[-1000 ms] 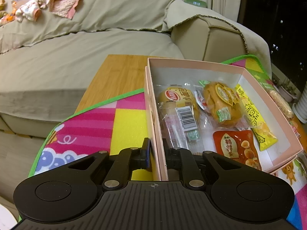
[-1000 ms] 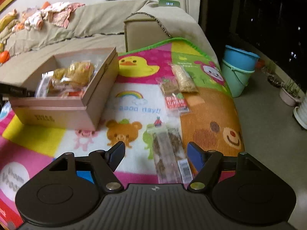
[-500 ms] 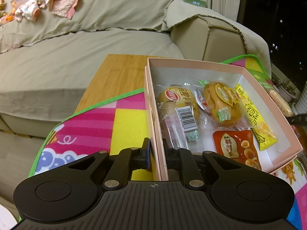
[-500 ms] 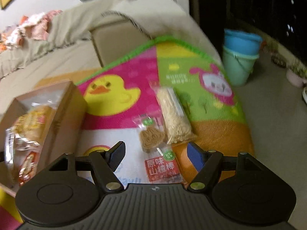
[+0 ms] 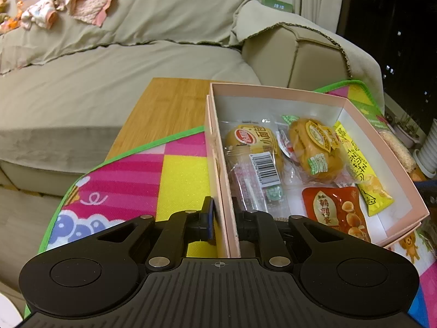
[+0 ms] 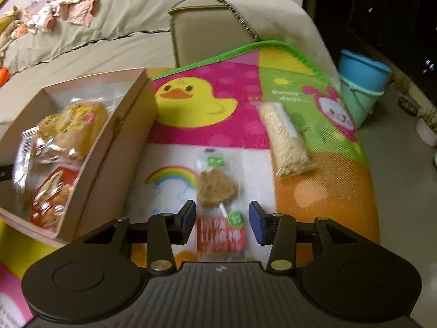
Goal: Organize objects
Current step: 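Grasp the bear-shaped cookie pack with the right gripper, then lower the cookie pack into the box and open the right gripper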
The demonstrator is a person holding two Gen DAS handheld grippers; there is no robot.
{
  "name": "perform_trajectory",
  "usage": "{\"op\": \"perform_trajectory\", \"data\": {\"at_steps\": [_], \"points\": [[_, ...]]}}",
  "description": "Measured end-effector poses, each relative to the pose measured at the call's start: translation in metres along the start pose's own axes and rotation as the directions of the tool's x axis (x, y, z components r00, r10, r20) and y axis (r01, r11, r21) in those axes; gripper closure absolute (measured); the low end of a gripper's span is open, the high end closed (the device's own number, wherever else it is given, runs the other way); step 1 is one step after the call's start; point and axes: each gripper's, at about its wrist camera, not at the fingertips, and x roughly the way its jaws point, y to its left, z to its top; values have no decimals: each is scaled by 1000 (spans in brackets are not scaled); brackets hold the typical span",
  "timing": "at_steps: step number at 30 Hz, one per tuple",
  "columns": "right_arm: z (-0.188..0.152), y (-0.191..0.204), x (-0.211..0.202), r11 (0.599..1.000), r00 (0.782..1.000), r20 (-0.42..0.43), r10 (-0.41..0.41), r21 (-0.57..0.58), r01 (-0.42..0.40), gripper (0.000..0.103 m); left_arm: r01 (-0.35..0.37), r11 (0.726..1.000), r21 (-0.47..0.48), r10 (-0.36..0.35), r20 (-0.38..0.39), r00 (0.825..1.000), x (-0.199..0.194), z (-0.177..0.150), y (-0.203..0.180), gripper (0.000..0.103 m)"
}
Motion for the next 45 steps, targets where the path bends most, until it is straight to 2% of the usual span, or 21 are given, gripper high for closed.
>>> {"op": "perform_trajectory", "data": {"at_steps": [4,7,10,18,24,28,32,40,45], "points": [[8,0,12,1000,1000,26,-7,7,7,57,0,1000,1,0,-1,1000,0,0,0,89],[11,3,11,1000,1000,17,17,-2,-17,67,0,1000,1,0,-1,1000,0,0,1,89],[6,5,-1,999,999,16,33,-6,-33,68,0,1000,1,0,-1,1000,0,0,1,89],[-17,4,-75,998,995,79,58,5,-58,70,2,1000,0,-2,0,1000,0,1,1,89],[-33,21,-139,995,986,137,95,-26,-92,70,6,1000,-2,-6,2,1000,0,1,2,89],[-34,35,-174,990,973,185,135,-54,-127,70,8,1000,-3,-8,2,1000,0,1,2,89],[-24,47,-200,981,951,243,191,-87,-175,70,9,1000,-6,-9,3,1000,0,2,2,89],[14,80,-200,951,917,259,303,-146,-273,70,15,1000,-6,-15,4,1000,-1,1,2,89],[40,112,-171,943,923,217,318,-170,-285,69,18,1000,-7,-18,5,1000,-1,1,3,89]]}}
